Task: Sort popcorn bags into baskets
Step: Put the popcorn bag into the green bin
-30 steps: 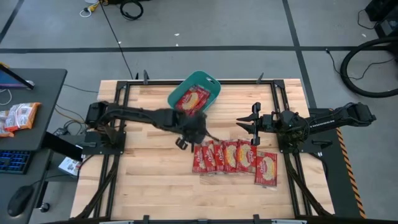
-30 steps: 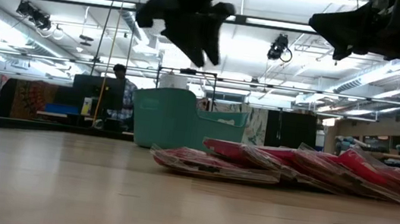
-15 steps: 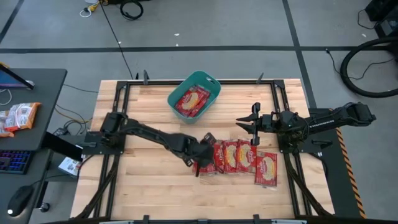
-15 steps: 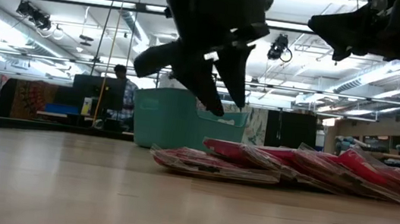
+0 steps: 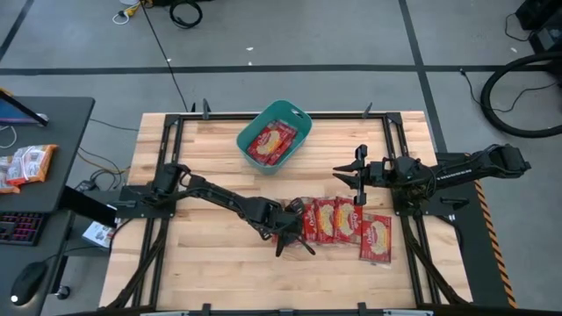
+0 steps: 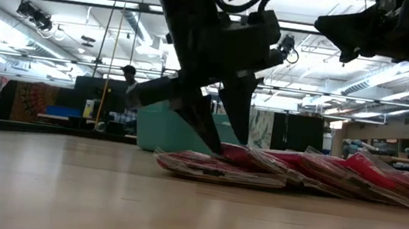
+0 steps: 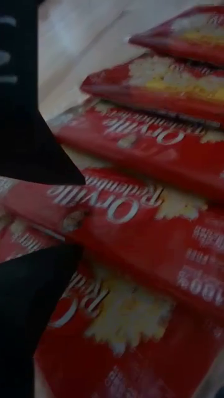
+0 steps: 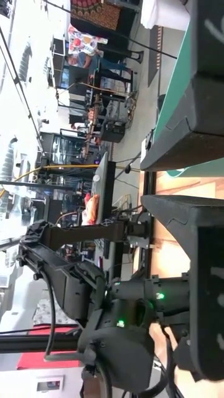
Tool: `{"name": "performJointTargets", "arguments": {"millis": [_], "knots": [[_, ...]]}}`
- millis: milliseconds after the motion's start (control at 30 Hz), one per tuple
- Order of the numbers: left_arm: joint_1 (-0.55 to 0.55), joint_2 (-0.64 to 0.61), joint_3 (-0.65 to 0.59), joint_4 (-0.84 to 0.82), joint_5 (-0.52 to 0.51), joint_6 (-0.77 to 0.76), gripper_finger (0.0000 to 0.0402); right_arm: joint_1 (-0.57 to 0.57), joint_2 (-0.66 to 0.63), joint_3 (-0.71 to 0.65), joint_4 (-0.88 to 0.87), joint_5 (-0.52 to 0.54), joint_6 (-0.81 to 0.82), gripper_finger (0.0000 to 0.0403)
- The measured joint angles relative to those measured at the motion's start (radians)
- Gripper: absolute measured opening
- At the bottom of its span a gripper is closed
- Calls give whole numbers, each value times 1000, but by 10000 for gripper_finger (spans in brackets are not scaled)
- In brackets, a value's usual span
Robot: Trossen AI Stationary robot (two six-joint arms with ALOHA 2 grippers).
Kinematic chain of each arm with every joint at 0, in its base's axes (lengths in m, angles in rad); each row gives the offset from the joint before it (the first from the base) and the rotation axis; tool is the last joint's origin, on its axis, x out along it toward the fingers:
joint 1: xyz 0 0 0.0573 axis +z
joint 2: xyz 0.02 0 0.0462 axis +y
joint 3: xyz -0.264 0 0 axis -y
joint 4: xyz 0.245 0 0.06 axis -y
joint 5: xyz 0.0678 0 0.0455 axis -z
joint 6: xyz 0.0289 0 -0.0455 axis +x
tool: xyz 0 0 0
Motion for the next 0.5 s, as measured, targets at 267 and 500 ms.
{"name": "performJointTargets", "arguments": {"millis": [267,500], "knots": [[2,18,1,8,0,-6,47,0,0,0,-1,0,0,78],[3,7,-1,0,-29,-84,6,0,0,0,-1,-1,0,78]]}}
